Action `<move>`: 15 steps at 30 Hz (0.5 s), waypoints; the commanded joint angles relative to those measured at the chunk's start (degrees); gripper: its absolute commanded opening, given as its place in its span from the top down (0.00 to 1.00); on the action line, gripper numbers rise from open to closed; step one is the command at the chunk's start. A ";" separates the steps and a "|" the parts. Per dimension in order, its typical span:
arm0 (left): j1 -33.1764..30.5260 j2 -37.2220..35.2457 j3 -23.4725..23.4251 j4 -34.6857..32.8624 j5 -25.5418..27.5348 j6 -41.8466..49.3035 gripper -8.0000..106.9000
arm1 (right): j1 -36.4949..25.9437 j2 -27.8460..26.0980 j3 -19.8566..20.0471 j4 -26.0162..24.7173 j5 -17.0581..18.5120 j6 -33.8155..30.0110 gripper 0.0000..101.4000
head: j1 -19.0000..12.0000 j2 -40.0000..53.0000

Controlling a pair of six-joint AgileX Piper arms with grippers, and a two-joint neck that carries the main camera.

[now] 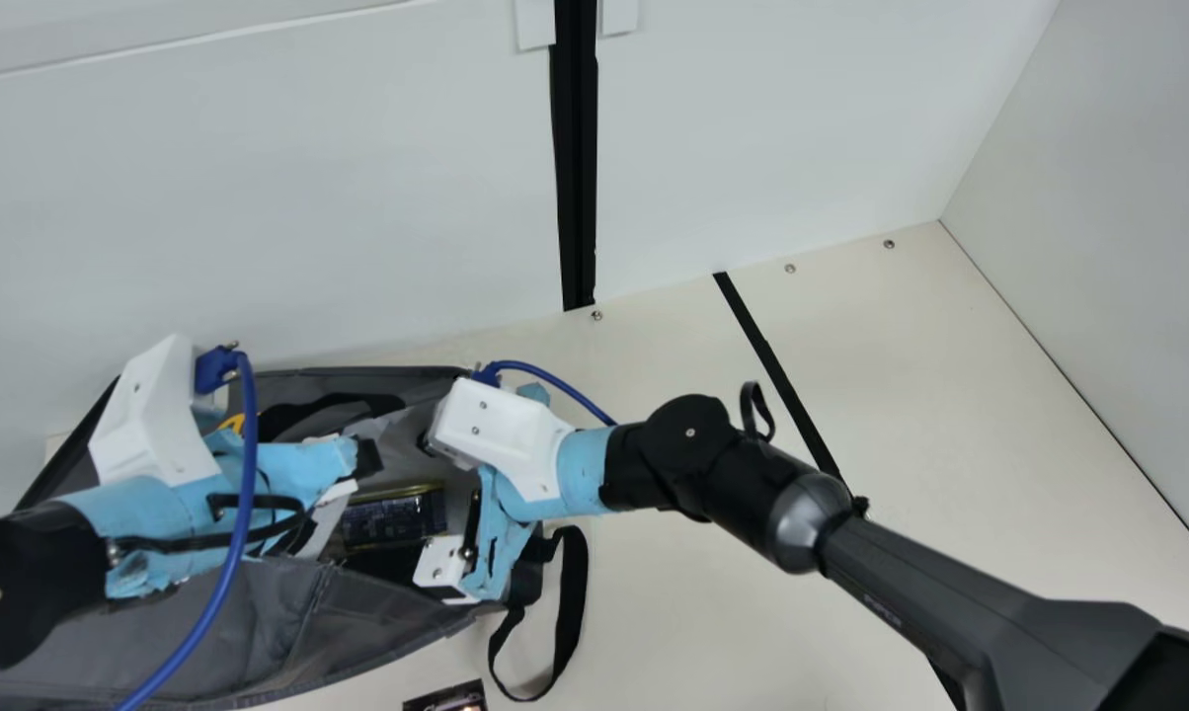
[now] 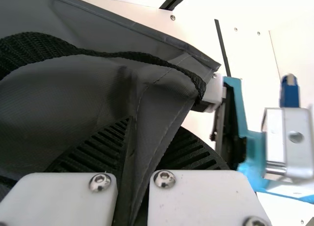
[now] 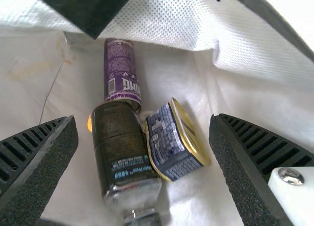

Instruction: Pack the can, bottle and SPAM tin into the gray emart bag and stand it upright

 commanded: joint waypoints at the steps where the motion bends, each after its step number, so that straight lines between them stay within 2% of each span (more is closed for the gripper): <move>1: 0.00 0.00 0.00 0.00 0.00 0.00 1.00 | -0.31 -1.02 0.65 -0.48 -0.34 0.35 0.06 | -1.30 -0.05; 15: 0.00 0.00 0.00 0.00 0.00 0.00 1.00 | -2.92 -9.39 5.95 -4.86 -1.65 4.52 0.06 | -1.30 -0.05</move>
